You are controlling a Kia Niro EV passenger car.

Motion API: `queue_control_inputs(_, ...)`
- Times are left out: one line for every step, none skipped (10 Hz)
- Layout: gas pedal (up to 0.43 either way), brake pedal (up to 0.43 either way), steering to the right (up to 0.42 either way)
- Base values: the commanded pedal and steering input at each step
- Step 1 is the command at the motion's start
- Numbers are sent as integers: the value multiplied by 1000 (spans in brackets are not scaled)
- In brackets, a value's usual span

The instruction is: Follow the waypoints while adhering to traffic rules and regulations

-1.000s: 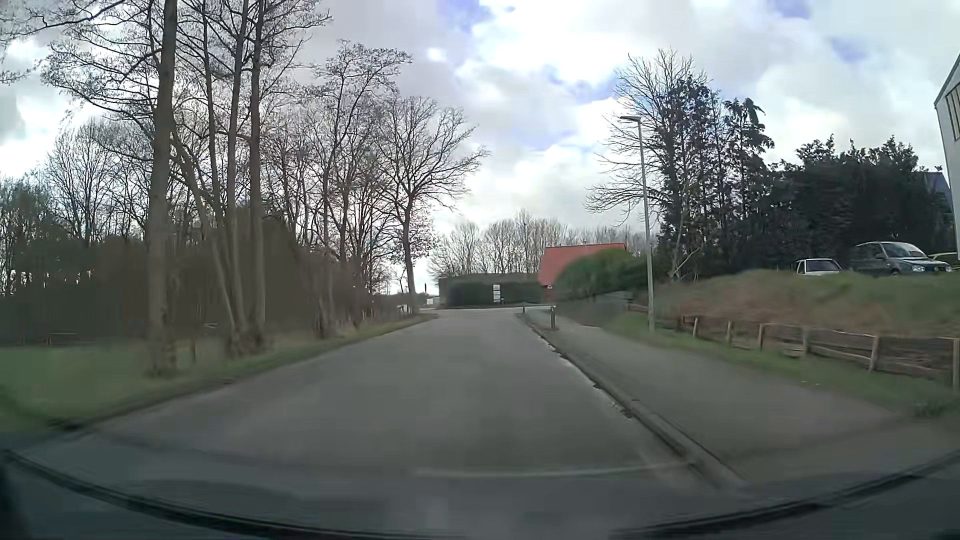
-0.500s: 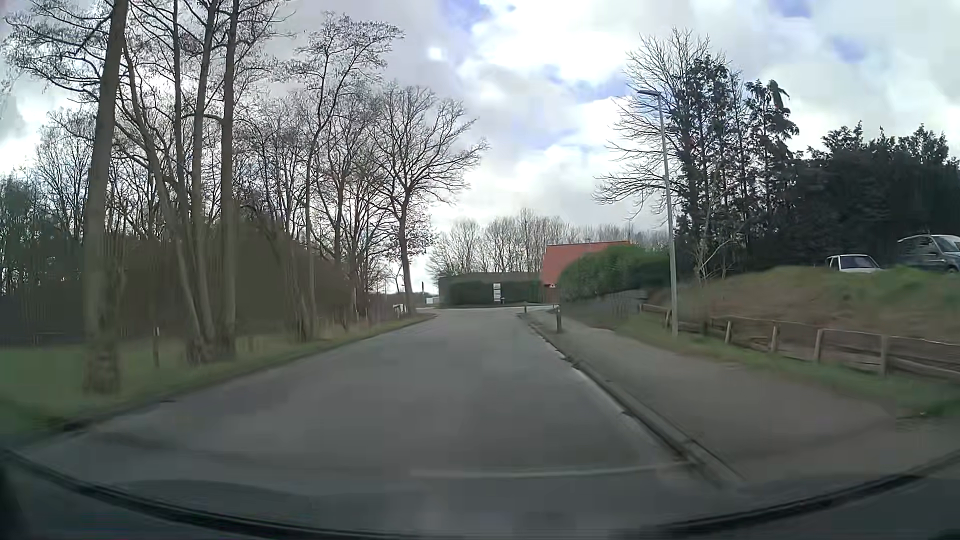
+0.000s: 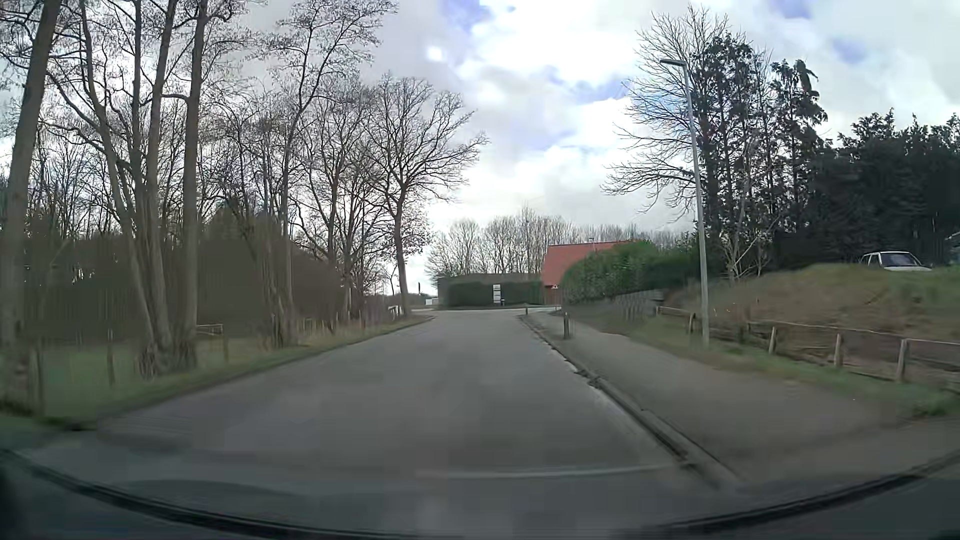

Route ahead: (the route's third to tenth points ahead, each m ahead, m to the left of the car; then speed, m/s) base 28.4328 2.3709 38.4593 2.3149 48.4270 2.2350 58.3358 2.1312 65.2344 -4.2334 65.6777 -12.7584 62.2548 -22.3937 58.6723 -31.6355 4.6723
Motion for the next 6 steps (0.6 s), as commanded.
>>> queue_control_inputs(118, 0, -1)
queue_control_inputs(118, 0, -1)
queue_control_inputs(118, 0, -1)
queue_control_inputs(118, 0, -1)
queue_control_inputs(110, 0, -1)
queue_control_inputs(110, 0, -1)
